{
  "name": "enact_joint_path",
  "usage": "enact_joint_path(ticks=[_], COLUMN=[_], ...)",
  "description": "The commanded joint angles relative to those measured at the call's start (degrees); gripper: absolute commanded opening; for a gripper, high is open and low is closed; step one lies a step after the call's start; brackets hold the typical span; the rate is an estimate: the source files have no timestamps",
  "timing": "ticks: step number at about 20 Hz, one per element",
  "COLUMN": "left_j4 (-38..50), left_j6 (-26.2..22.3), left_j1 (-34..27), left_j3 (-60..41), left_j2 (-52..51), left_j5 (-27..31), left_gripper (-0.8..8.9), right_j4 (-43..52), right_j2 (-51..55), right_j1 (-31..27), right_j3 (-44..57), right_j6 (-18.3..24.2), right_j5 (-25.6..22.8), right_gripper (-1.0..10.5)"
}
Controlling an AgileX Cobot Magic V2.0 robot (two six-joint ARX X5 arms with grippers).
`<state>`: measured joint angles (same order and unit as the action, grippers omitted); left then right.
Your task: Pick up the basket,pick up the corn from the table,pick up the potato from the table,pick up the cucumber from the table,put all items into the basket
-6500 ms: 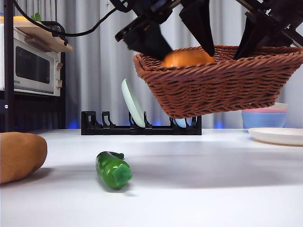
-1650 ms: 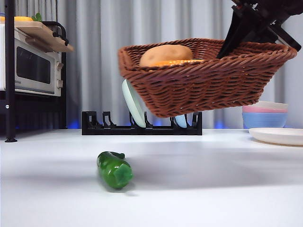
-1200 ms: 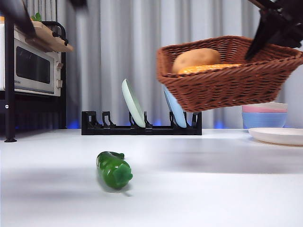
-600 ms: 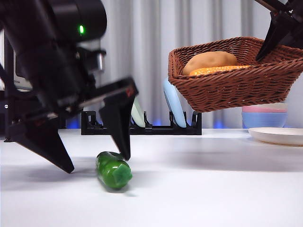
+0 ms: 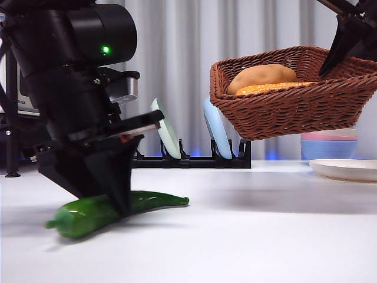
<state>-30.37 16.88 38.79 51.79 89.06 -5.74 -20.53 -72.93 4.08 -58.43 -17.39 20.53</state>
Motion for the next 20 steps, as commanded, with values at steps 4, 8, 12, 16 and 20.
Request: enact_joint_path(ticks=[4,8,12,16,20], left_j4=[-19.15,-18.4,-2.95,6.71,11.91], left_j6=[-12.22,-14.53,-8.11,-7.13,-6.51], left_j1=[0.61,0.63,0.66,0.66,0.66], left_j3=[8.46,19.41,23.85,23.85,23.89], left_j2=[-14.99,-24.92,-25.18,-18.78,-9.18], left_j5=[-17.33,-28.11,-15.54,-8.61,-3.63], left_gripper=[-0.08,-0.08,-0.08,-0.08,-0.08], right_j4=[1.2,1.16,0.24,-1.25,-1.25], right_j2=[-0.04,-0.04,-0.04,-0.04,-0.04], right_j1=[0.11,0.76,3.72,9.44,14.73], right_j3=[0.0,0.0,0.0,0.0,0.0], right_j6=[-0.98,-1.2,-1.25,-1.25,-1.9], right_j5=[0.5,0.55,0.55,0.52,0.5], right_gripper=[-0.2,-0.2,-0.2,-0.2,-0.2])
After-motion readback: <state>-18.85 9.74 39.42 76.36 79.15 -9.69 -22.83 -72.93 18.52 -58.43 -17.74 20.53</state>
